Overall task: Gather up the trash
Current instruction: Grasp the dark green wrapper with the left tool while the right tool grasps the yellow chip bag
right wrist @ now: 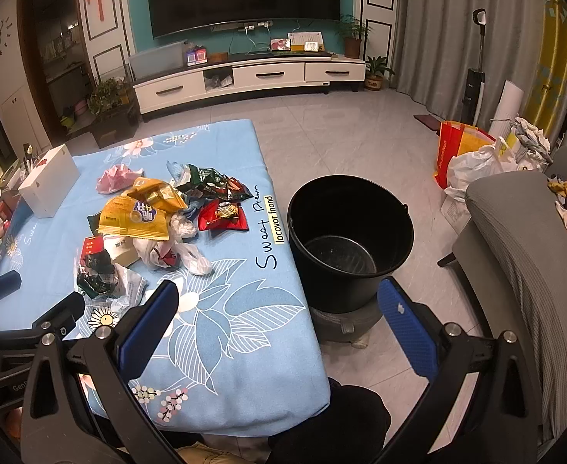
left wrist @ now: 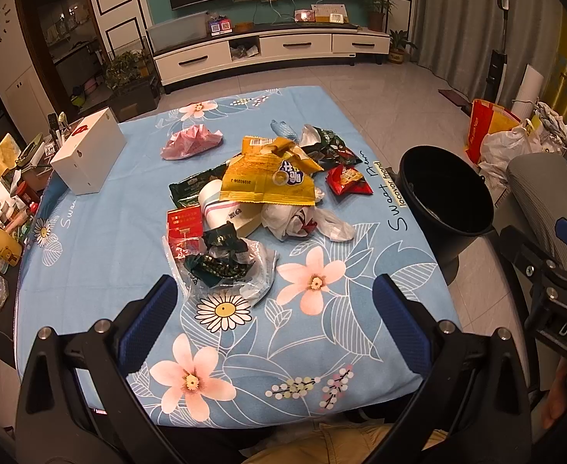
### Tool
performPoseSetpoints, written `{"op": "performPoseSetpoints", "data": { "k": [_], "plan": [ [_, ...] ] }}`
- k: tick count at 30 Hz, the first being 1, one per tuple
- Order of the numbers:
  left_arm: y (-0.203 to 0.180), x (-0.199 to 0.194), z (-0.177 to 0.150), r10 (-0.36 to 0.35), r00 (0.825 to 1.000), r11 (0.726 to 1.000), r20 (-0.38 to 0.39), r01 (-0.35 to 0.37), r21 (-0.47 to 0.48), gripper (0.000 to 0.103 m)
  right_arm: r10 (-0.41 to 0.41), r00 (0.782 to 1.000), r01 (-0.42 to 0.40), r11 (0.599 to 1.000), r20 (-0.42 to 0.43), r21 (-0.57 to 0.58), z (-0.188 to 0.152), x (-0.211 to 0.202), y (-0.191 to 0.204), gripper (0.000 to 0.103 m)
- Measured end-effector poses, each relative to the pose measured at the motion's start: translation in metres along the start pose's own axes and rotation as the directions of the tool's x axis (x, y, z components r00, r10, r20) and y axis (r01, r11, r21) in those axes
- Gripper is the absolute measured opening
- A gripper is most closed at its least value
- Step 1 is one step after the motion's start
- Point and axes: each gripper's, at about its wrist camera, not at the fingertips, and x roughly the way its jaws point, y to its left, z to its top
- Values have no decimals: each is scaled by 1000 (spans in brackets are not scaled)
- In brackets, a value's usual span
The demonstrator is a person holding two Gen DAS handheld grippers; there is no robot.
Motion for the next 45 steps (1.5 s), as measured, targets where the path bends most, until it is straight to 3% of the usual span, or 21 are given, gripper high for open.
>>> {"op": "performPoseSetpoints", "data": {
  "k": [9, 13, 17, 21, 25, 30, 35, 39, 45],
  "plan": [
    [0, 5, -2, -17, 1000, 1000, 1, 17, -9, 100, 18, 1000, -18, 1000, -5, 10, -5, 5, 1, 100],
    [21, 13, -6, -120, 992, 990, 29, 122, -77, 100, 140, 990, -140, 989, -4, 42, -10, 16, -4, 100],
    [52, 23, -11, -207, 976, 966, 69, 215, -145, 100, 211, 977, -210, 976, -19, 62, -13, 33, -9, 100],
    [88, 40, -26, -302, 946, 920, 118, 322, -223, 100, 280, 957, -273, 957, -68, 102, -18, 58, -12, 100],
    [103, 64, -44, -262, 962, 930, 78, 274, -245, 100, 343, 932, -332, 937, -118, 105, -26, 83, -9, 100],
    [112, 99, -58, -274, 962, 922, -3, 261, -287, 100, 419, 889, -404, 907, -185, 117, -33, 114, 4, 100],
    [114, 113, -51, -266, 964, 923, 9, 258, -285, 100, 451, 866, -450, 891, -215, 61, -37, 134, 24, 100],
    [109, 117, -34, -250, 967, 939, 41, 252, -235, 100, 499, 841, -506, 862, -210, 22, -35, 143, 41, 100],
    [99, 133, -13, -251, 967, 954, 42, 255, -156, 92, 533, 834, -546, 833, -140, -83, -7, 147, 69, 100]
  ]
}}
